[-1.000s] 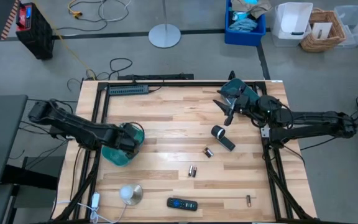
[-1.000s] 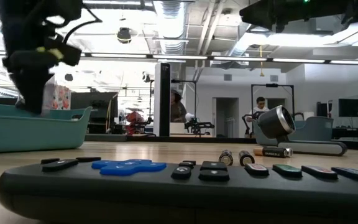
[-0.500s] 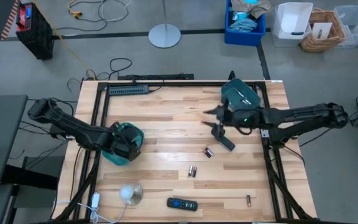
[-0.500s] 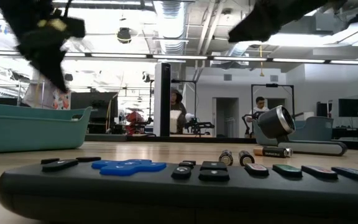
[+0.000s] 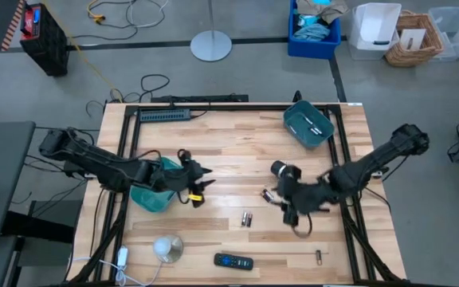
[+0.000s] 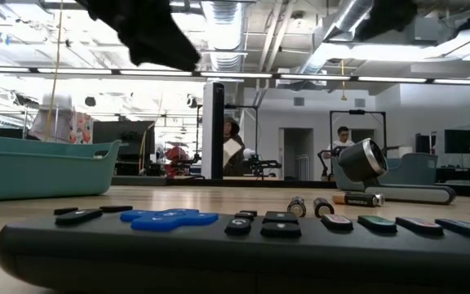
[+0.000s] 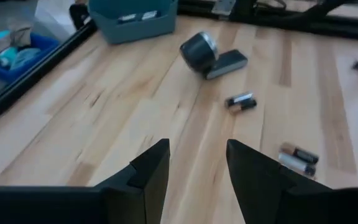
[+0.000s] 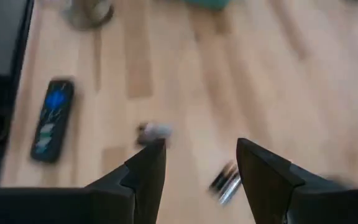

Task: Sort batteries
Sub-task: Put the black battery into the green bin

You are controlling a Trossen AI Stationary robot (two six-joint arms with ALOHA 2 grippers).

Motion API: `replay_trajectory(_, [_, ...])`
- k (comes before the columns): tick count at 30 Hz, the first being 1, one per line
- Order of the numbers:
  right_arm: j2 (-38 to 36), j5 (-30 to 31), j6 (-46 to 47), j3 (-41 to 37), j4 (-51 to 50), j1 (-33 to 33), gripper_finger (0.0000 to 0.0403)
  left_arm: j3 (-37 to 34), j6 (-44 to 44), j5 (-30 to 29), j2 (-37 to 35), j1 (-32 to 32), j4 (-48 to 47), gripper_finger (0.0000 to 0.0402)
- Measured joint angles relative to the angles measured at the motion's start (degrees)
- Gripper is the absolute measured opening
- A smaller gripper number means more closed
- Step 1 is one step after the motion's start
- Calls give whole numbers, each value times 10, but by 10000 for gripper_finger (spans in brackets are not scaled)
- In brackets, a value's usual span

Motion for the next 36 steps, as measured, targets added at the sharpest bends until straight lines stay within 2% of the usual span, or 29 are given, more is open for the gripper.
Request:
replay_trajectory(2, [27, 0, 62, 16, -37, 31, 214, 0, 9, 4, 22, 10, 34, 155])
replay_trajectory(7, [88, -1, 234, 43, -129, 111, 214, 8, 9, 57, 77, 28, 64, 155])
replay_trajectory(12, [126, -18, 438, 54, -213, 182, 214, 35, 26, 60, 118, 31, 68, 155])
replay_trajectory(17, [168, -46, 616, 54, -237, 240, 214, 54, 78, 60, 133, 32, 66, 155])
replay_trajectory(21, [210, -102, 728, 54, -237, 276, 214, 58, 116, 60, 116, 32, 62, 155])
replay_trajectory(30, [261, -183, 904, 62, -230, 335, 214, 59, 145, 44, 20, 32, 5, 155])
replay_trajectory(36, [294, -204, 921, 63, -186, 340, 214, 59, 149, 13, -17, 32, -26, 155])
